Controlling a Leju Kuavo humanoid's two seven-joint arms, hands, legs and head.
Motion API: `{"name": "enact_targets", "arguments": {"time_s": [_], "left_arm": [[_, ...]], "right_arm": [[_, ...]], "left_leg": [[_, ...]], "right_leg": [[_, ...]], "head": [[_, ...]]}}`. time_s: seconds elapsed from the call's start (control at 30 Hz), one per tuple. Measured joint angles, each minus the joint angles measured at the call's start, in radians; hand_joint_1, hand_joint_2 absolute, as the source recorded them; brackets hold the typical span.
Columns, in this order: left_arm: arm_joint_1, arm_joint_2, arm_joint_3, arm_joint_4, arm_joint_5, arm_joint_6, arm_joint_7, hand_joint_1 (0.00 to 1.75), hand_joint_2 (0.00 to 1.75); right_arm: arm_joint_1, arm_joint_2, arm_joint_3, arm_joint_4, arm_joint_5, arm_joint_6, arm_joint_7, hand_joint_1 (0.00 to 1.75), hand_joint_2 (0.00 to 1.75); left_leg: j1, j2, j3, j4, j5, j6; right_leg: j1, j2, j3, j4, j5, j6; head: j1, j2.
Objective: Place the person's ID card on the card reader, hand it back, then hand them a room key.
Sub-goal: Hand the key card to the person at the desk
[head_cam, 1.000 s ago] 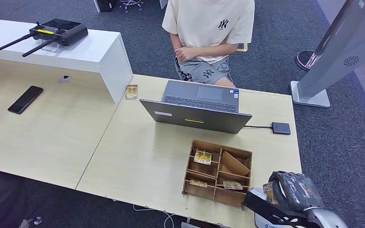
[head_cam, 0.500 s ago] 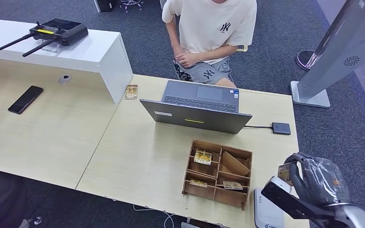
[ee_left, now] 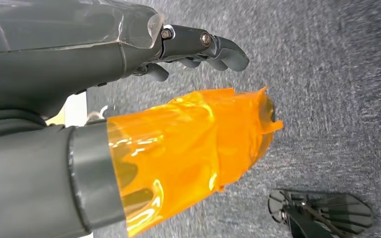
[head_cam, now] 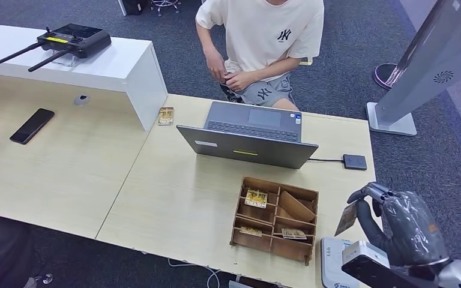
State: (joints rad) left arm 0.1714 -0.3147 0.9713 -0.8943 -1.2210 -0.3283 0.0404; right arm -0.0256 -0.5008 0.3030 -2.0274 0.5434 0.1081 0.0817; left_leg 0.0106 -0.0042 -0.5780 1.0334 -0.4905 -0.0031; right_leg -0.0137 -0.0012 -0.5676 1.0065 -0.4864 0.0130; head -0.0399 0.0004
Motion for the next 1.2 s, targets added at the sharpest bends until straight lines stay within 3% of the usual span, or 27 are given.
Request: {"name": "enact_targets", "arguments": {"time_s": [0.33, 0.63, 0.83, 1.2], "left_arm": [[-0.043, 0.02, 0.025, 0.104, -0.137, 0.085, -0.09, 0.0, 0.0], [-0.106, 0.064, 0.037, 0.262, -0.191, 0.163, -0.116, 0.0, 0.0], [-0.127, 0.092, 0.037, 0.339, -0.2, 0.19, -0.118, 0.0, 0.0], [-0.171, 0.142, 0.019, 0.48, -0.21, 0.266, -0.117, 0.0, 0.0]], "right_arm": [[-0.242, 0.05, 0.1, 0.063, -0.187, 0.047, -0.042, 1.75, 1.75], [-0.493, 0.175, 0.171, 0.218, -0.276, 0.033, 0.008, 1.75, 1.75], [-0.598, 0.242, 0.19, 0.314, -0.29, 0.021, 0.031, 1.75, 1.75], [-0.711, 0.366, 0.165, 0.531, -0.21, -0.159, 0.115, 1.75, 1.75]], "left_leg": [[0.0, 0.0, 0.001, 0.0, 0.002, 0.0], [0.0, 0.0, 0.001, 0.0, 0.004, -0.002], [0.0, -0.001, 0.0, 0.0, 0.004, -0.002], [0.0, -0.002, 0.001, 0.0, 0.004, -0.002]], "right_leg": [[0.0, 0.0, 0.001, 0.001, 0.001, 0.0], [0.0, 0.0, 0.001, 0.002, 0.002, -0.001], [0.0, 0.0, 0.0, 0.002, 0.002, -0.001], [0.0, -0.001, 0.0, 0.002, 0.002, -0.001]], "head": [[0.0, 0.0], [0.0, 0.0], [0.0, 0.0], [0.0, 0.0]]}}
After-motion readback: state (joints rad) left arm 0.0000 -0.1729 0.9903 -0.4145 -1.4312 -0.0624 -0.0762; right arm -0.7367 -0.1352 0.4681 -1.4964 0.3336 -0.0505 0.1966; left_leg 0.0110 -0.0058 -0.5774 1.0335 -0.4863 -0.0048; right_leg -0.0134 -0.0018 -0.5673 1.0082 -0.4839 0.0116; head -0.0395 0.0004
